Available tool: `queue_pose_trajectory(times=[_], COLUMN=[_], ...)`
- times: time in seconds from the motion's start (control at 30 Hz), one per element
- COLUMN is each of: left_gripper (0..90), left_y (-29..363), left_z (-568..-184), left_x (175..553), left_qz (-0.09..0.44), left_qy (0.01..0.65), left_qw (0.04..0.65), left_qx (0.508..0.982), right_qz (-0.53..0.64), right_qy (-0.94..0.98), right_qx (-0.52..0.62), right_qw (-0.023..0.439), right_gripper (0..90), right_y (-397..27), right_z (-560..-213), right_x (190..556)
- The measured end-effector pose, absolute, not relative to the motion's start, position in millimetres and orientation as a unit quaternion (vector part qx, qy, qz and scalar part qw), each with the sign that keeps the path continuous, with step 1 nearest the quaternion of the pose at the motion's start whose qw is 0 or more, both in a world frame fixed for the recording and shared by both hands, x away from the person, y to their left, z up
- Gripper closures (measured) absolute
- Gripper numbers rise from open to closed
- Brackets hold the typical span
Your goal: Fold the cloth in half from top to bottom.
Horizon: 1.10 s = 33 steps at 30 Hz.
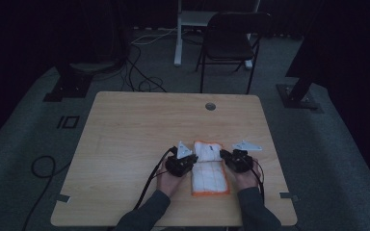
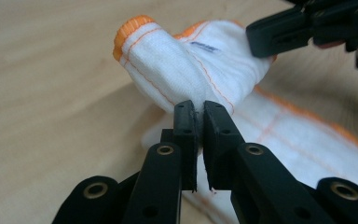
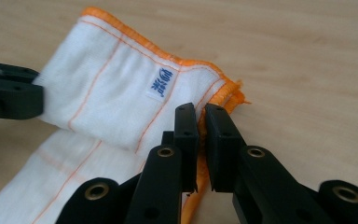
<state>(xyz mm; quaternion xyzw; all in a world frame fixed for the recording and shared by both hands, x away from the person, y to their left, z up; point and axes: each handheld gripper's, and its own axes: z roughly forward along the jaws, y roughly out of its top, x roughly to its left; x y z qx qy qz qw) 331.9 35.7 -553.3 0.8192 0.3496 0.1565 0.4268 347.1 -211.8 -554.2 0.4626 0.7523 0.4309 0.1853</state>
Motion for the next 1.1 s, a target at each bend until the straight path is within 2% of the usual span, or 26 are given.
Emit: queue_pose_trajectory(times=[0.33, 0.77, 0.97, 1.1], left_gripper=[85.1, 83.5, 65.7, 61.6], left_y=[33.0, 32.3, 38.8, 44.4], left_z=[-570.8, -570.9, -566.4, -562.2], left_x=[326.7, 355.7, 352.2, 354.2], left_qz=[0.167, 0.174, 0.165, 0.164], left_qy=[0.339, 0.351, 0.348, 0.356], left_qw=[0.399, 0.393, 0.410, 0.426], left_qx=[0.835, 0.832, 0.827, 0.815], right_qz=[0.419, 0.420, 0.426, 0.434], right_qy=[0.759, 0.748, 0.740, 0.725], right_qx=[0.469, 0.482, 0.487, 0.497], right_qw=[0.169, 0.180, 0.186, 0.196], right_gripper=[83.4, 82.5, 65.4, 59.3], right_y=[-209.3, -203.0, -203.8, -206.7], right_z=[-573.7, -577.1, -571.4, -566.3], right_x=[327.7, 339.8, 340.2, 342.4])
